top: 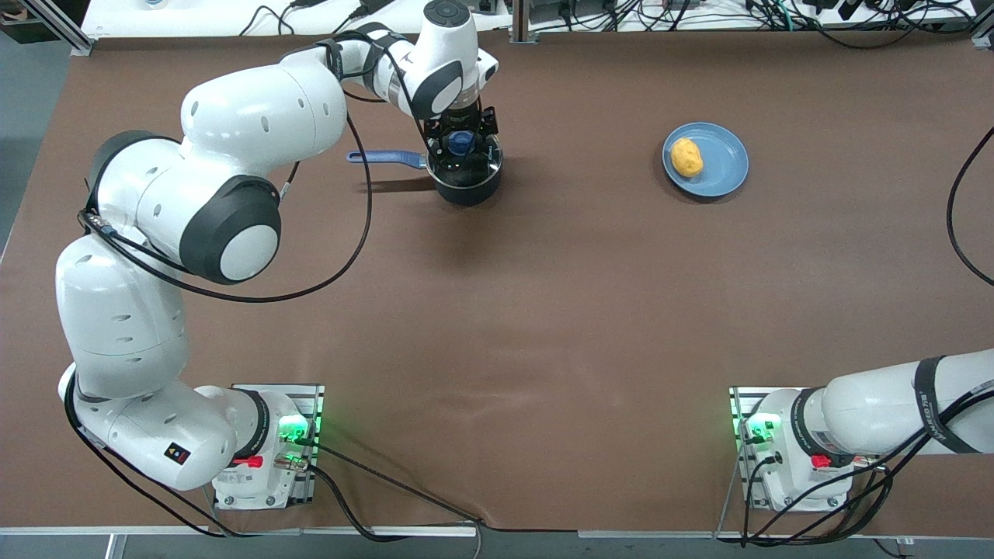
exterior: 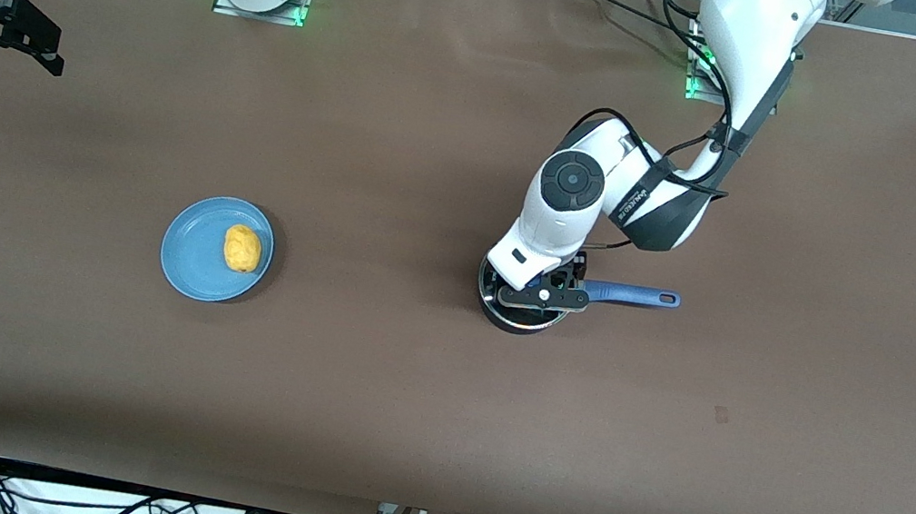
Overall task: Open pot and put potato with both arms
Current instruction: 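Lower the left gripper and grasp the blue lid knob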
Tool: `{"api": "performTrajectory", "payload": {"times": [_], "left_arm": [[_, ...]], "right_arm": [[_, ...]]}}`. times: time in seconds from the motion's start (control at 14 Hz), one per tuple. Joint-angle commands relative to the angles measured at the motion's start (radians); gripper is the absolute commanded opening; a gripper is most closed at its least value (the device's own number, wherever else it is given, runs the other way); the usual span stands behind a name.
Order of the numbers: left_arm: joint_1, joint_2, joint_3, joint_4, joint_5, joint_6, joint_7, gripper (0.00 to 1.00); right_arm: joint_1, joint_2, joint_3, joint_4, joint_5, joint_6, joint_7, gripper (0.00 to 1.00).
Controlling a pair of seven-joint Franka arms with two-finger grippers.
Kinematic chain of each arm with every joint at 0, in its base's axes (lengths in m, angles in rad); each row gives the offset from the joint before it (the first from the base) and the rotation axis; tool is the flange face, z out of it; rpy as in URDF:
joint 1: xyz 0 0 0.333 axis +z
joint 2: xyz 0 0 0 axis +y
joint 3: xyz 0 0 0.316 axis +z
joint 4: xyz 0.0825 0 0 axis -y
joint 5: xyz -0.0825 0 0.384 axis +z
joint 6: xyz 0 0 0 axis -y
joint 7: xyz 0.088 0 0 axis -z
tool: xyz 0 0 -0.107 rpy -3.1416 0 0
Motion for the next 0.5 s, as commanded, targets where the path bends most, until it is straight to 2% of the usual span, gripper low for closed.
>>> {"api": "performTrajectory", "payload": {"times": [0.0,0.29,0.43], "left_arm": [[0.012,-0.049,-0.021,-0.049,0.027,-0.026,-0.002,0.89],[0.014,-0.057,-0.027,-0.047,0.027,-0.050,0.010,0.59],[0.021,-0.069,-0.027,-0.047,0.026,-0.059,0.053,0.52]], "right_arm": [[0.001,0.002,0.002,0.016,-0.007,-0.002,-0.001,0.99],[-0.001,0.014,0.001,0.016,-0.010,0.001,-0.016,1.00],[-0.007,0.026,-0.004,0.016,-0.007,0.012,-0.015,0.99]]}}
